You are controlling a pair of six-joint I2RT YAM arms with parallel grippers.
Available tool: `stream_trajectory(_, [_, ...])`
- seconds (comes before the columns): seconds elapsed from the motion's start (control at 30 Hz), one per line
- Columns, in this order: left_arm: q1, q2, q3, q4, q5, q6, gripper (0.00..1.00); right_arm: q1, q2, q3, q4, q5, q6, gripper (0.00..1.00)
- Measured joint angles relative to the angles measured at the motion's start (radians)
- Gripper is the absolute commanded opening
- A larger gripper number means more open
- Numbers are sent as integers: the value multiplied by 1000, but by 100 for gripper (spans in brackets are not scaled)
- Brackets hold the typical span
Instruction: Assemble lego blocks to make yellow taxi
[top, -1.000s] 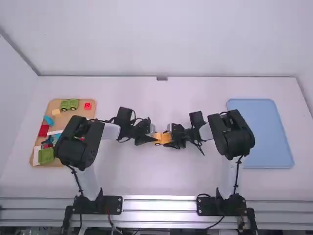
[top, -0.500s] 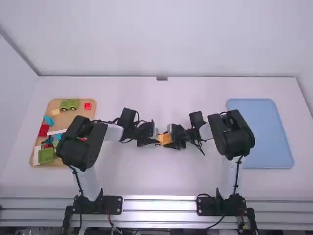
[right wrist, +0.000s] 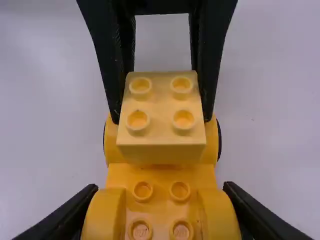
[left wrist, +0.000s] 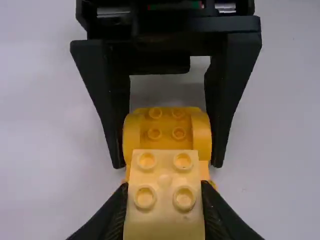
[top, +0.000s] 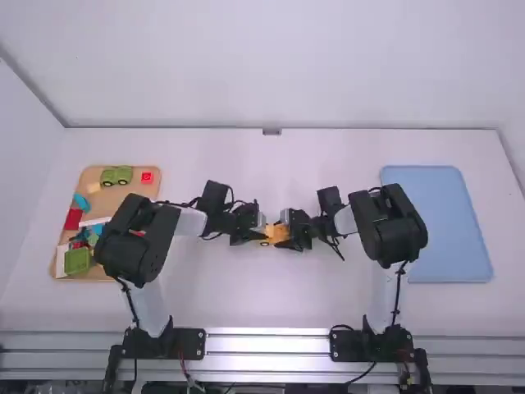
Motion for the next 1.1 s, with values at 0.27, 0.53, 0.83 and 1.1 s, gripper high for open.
stream_trajectory(0.27, [0, 0, 2, -7, 0, -5, 7, 0, 0, 0, 2, 0, 1, 62])
stream_trajectory(0.53, [0, 0, 4, -12, -5, -5, 23, 0, 0, 0, 3, 0, 3, 62])
stream_trajectory(0.83, [0, 0, 9, -14, -15, -4, 35, 0, 0, 0, 3, 1, 3, 62])
stream_trajectory(1.1, [0, 0, 9, -15, -14, -5, 21, 0, 0, 0, 2, 1, 3, 62])
